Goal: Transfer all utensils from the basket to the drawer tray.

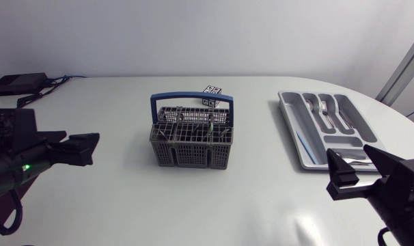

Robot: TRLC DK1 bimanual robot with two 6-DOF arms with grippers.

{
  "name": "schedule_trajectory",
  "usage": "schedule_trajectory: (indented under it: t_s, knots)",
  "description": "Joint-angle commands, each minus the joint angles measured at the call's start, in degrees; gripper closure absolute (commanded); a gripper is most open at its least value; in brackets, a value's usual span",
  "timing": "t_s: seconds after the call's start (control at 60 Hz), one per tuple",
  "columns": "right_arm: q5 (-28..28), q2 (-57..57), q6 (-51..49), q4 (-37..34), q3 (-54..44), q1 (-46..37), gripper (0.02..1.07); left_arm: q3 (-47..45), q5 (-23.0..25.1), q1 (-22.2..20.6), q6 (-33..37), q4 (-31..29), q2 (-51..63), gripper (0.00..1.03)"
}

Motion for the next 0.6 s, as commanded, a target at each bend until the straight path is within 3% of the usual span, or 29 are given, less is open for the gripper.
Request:
schedule_trajectory:
  t_s: [0.0, 0.083, 0.267, 0.467, 0.583]
  knots:
    - [0.5, 3.7, 1.0, 1.2, 2.7, 0.9, 0.07, 5.0, -0.7, -3.2, 2.9, -2.7, 4.5, 0.06]
    - [0.5, 7.0, 1.0, 1.2, 4.2, 0.9, 0.07, 7.2, -0.4, -5.7, 9.4, -3.7, 7.2, 0.06]
    - [0.7, 13.6, 2.2, -0.7, 8.0, 2.5, 0.07, 13.4, -0.3, -12.5, 9.6, -6.3, 15.2, 0.06]
    - [1.7, 25.0, 2.3, -10.8, 17.2, 4.7, 0.07, 20.9, -0.3, -16.8, 9.3, -7.2, 24.7, 0.08]
    - [-1.4, 33.6, 0.8, -16.4, 22.5, 5.2, 0.07, 25.4, -0.4, -21.1, 9.2, -8.1, 31.7, 0.08]
